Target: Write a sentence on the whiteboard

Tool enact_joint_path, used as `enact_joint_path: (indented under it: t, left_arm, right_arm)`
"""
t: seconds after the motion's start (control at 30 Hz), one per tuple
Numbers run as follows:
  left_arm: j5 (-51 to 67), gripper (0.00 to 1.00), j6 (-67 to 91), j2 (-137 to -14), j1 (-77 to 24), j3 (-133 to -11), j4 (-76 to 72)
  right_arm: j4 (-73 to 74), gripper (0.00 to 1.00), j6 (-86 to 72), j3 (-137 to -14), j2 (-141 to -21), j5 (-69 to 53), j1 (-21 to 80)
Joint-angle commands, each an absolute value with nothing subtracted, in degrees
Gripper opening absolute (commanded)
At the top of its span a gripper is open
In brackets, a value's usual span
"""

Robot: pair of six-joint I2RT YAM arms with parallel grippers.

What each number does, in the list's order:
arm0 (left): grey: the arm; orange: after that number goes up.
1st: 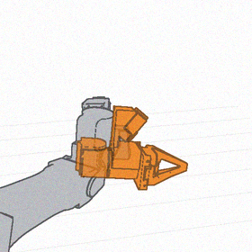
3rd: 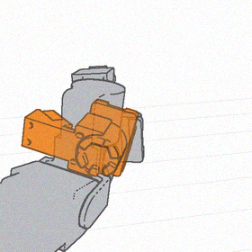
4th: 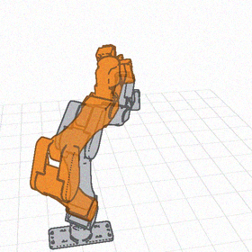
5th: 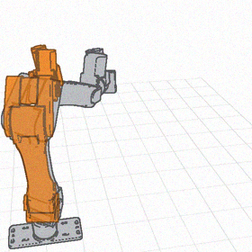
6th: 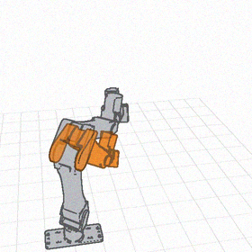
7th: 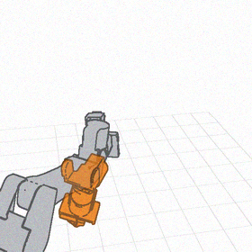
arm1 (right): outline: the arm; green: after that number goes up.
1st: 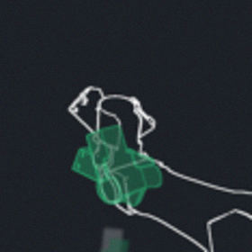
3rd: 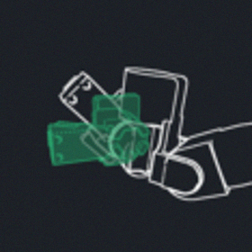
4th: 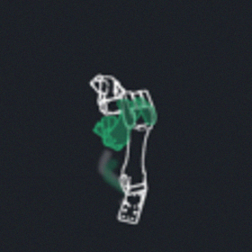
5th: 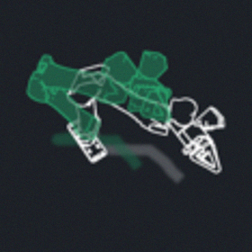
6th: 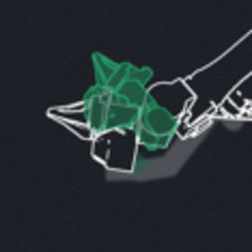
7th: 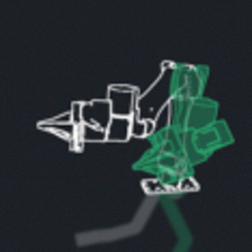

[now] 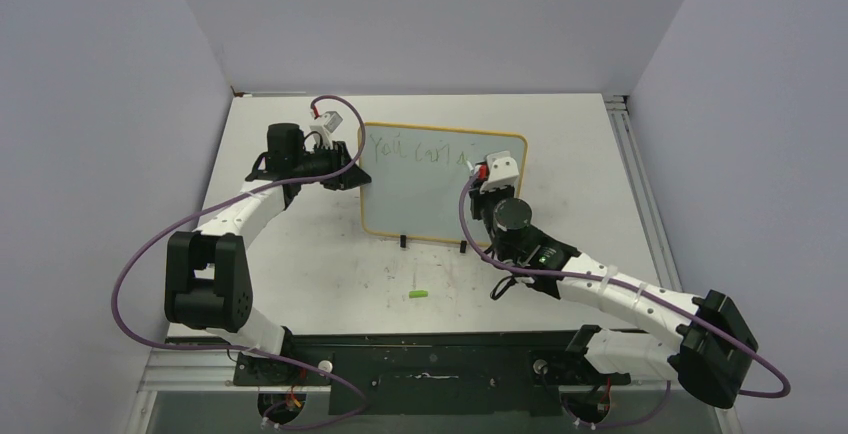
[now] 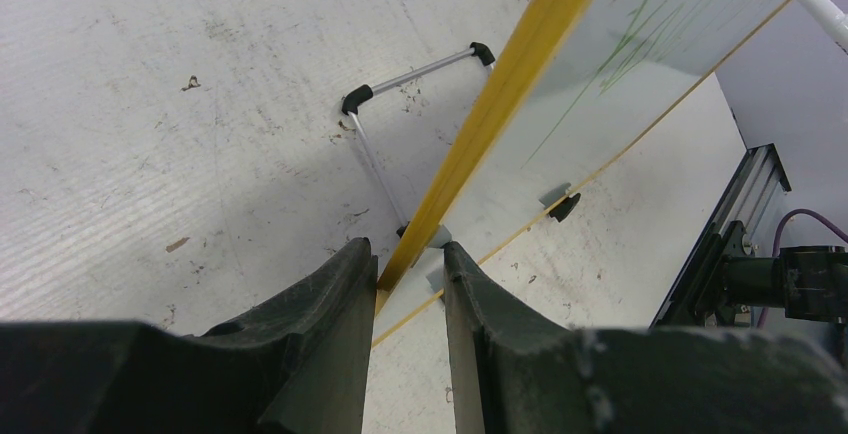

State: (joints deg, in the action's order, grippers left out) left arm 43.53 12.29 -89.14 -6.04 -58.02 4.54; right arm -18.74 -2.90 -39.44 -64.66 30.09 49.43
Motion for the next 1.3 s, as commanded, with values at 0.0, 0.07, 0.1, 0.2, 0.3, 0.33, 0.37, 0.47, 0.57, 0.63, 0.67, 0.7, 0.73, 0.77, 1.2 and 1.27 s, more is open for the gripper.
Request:
enact_joint_path:
  t: [0.0,0.07,0.1,0.2,0.3,0.33,0.37,0.47,0.57,0.63,0.67,0.7,0.73,0.77,1.2,1.27]
  left_arm:
    - [43.89,0.28,11.51,-87.98,-6.65,-60.55,4.47]
    - [43.93,0.28,11.51,-87.98,-6.67,-60.48,4.41]
    - [43.94,0.28,11.51,-87.96,-6.68,-60.54,4.42]
    - [43.93,0.29,11.51,-87.89,-6.68,-60.5,4.39]
    - [43.94,0.29,11.51,-87.85,-6.68,-60.51,4.39]
    - [43.93,0.28,11.51,-87.89,-6.68,-60.5,4.39]
    - [43.93,0.28,11.51,-87.85,-6.68,-60.51,4.39]
    - [43.93,0.28,11.51,-87.89,-6.68,-60.56,4.34]
    - [43.87,0.28,11.51,-87.95,-6.68,-60.55,4.39]
    - [43.94,0.28,11.51,-87.98,-6.68,-60.47,4.39]
    - [43.94,0.28,11.51,-87.98,-6.68,-60.53,4.39]
    - [43.92,0.28,11.51,-87.98,-6.68,-60.55,4.39]
    - [43.9,0.28,11.51,-87.98,-6.68,-60.49,4.39]
    - [43.93,0.28,11.51,-88.04,-6.68,-60.5,4.39]
    - [43.81,0.28,11.34,-88.12,-6.68,-60.51,4.57]
    - [43.79,0.28,11.34,-88.07,-6.67,-60.55,4.57]
  right_arm:
    - [-18.12,0.05,-3.87,-38.85,-62.79,32.07,49.03]
    - [-17.89,0.05,-4.04,-38.7,-62.66,32.39,49.04]
    - [-17.92,0.05,-4.04,-38.6,-62.64,32.54,49.03]
    - [-17.99,0.05,-4.03,-38.58,-62.55,33.1,49.04]
    - [-18.04,0.05,-4.0,-38.67,-62.33,33.65,48.98]
    - [-18.1,0.05,-3.96,-38.67,-62.26,33.67,49.01]
    - [-18.1,0.05,-3.96,-38.67,-62.21,33.66,49.04]
    - [-18.38,0.05,-3.4,-38.59,-61.17,32.05,49.12]
    - [-19.29,0.05,-2.32,-38.64,-60.08,31.38,49.98]
    - [-19.38,0.05,-1.87,-39.47,-59.96,31.63,50.13]
    - [-19.7,0.05,-1.44,-39.79,-60.06,31.66,50.13]
    - [-20.07,0.05,-1.03,-40.2,-60.25,31.65,50.11]
    - [-20.53,0.05,-0.57,-40.6,-60.52,31.7,50.06]
    - [-20.97,0.05,-0.46,-41.01,-60.88,31.7,49.91]
    - [-24.59,0.05,3.26,-45.16,-65.04,30.01,48.39]
    - [-24.84,0.05,3.38,-45.13,-65.4,30.49,48.23]
